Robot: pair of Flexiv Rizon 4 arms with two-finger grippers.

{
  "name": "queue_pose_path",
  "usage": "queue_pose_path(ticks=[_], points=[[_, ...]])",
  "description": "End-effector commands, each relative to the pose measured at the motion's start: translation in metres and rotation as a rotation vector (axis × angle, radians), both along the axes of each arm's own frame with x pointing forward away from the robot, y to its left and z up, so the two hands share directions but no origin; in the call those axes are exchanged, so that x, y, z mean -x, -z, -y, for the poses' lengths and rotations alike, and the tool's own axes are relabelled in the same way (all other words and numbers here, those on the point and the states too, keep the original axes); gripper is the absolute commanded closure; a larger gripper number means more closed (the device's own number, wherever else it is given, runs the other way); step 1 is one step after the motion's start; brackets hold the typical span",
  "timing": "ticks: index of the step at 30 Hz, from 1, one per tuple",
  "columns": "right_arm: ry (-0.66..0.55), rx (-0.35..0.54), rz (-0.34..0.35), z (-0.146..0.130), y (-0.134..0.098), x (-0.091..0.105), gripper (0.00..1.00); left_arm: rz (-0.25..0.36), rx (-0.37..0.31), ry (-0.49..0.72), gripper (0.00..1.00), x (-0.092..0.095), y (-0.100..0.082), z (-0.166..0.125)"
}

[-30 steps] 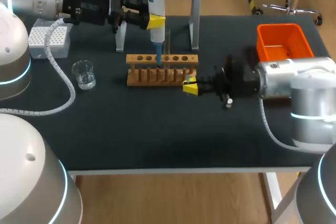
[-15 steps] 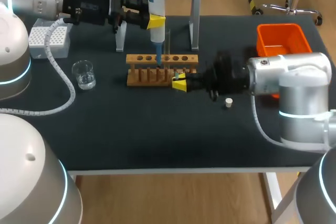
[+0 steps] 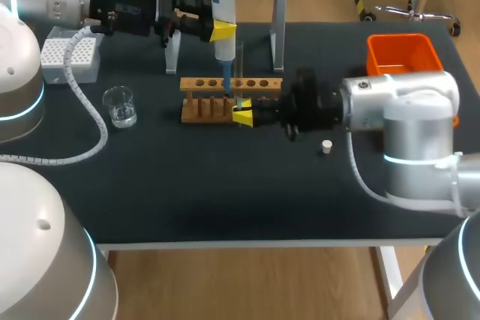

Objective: Invert the test tube, pick up the pipette, mount the tip to pipette, aspirate from beaker and dispense into the tube, eject the tip, return the pipette, and cap with the stopper.

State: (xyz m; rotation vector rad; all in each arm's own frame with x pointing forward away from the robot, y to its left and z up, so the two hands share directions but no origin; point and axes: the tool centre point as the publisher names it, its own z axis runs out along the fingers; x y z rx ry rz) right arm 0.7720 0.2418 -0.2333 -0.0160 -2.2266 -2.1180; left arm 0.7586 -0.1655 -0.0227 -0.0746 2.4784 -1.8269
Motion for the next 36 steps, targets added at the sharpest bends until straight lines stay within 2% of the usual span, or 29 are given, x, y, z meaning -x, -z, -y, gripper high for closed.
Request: queue_pose_path(ticks=[1,16,36], points=[[-0.002,-0.006,0.002,-0.008,0.002,-0.006,1.0,-0.001,-0.003,0.003,1.0,-0.001,-0.001,-0.001],[-0.025,-0.02,0.021,-0.021,-0.002,-0.009,1.0,-0.001,-0.003,0.003,1.0,-0.001,-0.001,-0.001],[-0.032,-0.038,0.038,-0.014,-0.016,0.003,1.0,-0.001,-0.003,0.003,1.0,-0.001,-0.001,-0.001]])
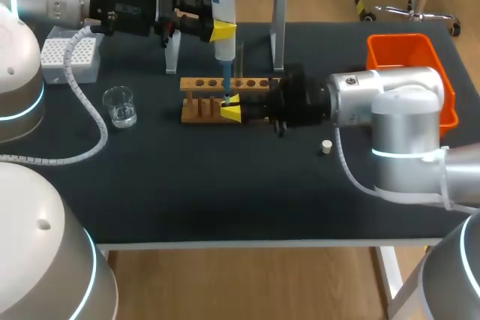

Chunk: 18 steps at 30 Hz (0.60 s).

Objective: Invert the test tube, pick up the pipette, mount the tip to pipette, aspirate from beaker and dispense into the tube, eject the tip, return the pipette, and cap with the stopper.

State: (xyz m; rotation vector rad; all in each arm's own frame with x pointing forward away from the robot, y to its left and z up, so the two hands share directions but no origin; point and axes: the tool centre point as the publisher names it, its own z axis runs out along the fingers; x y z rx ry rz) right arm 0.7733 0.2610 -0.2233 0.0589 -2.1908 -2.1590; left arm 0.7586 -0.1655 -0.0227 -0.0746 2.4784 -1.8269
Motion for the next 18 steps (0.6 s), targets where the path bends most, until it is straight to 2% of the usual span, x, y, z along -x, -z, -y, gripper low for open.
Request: queue_pose_path(ticks=[1,18], points=[[-0.001,-0.003,0.005,0.005,-0.007,0.005,1.0,-0.001,-0.003,0.003,1.0,-0.001,-0.001,-0.001],[-0.026,-0.02,0.034,0.004,-0.021,0.01,1.0,-0.001,-0.003,0.003,1.0,-0.001,-0.001,-0.001]])
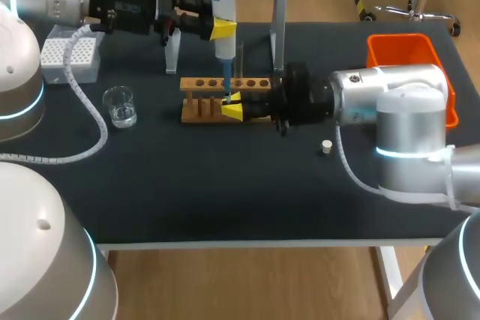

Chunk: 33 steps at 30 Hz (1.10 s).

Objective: Invert the test tube, pick up the pipette, mount the tip to pipette, aspirate from beaker and dispense into the tube, eject the tip, return the pipette, and cap with the stopper.

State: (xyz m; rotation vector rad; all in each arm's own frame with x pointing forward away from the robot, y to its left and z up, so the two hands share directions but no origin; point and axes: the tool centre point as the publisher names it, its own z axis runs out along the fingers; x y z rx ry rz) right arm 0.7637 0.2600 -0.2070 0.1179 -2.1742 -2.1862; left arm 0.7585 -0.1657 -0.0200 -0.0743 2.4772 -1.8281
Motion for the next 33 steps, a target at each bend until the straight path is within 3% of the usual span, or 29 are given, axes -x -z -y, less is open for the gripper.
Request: queue_pose_path(ticks=[1,33], points=[[-0.006,0.001,0.001,0.0026,-0.0045,0.0007,1.0,-0.002,-0.004,0.003,1.0,-0.0009,0.0016,-0.0007],[-0.007,-0.001,0.0,0.0026,-0.003,-0.0014,1.0,-0.002,-0.004,0.003,1.0,-0.0009,0.0016,-0.0007]])
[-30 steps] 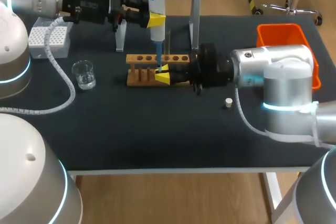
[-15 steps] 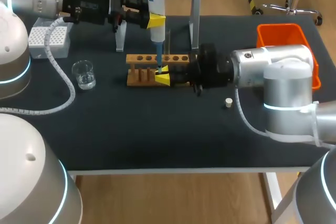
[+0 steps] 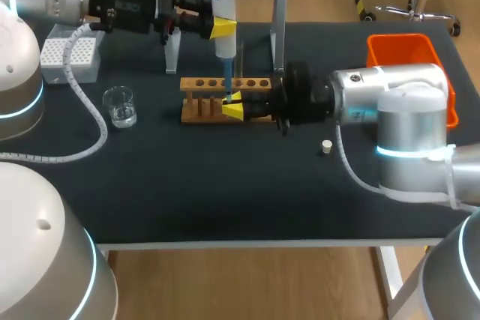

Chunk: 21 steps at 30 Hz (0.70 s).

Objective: Invert the test tube, pick up the pipette, mount the tip to pipette, aspirate from beaker and dispense into the tube, eject the tip, return the pipette, and cap with the stopper.

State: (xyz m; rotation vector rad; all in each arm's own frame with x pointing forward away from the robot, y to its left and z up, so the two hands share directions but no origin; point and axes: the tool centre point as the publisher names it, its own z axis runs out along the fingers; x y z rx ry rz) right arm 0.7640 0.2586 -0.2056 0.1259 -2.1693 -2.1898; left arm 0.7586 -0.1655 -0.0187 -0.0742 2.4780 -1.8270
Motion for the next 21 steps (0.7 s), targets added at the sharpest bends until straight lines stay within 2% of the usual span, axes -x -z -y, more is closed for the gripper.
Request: queue_pose_path(ticks=[1,14,21], points=[[-0.003,0.005,-0.005,0.0011,-0.0008,-0.0012,1.0,-0.002,-0.003,0.003,1.0,-0.0008,0.0029,-0.0006],[0.004,-0.006,-0.027,0.0004,0.0017,-0.0051,1.0,-0.002,-0.003,0.003,1.0,-0.0008,0.0029,-0.0006],[-0.025,-0.002,0.001,-0.0018,-0.0008,-0.0036,1.0,-0.002,-0.003,0.003,1.0,-0.0008,0.0029,-0.0006]])
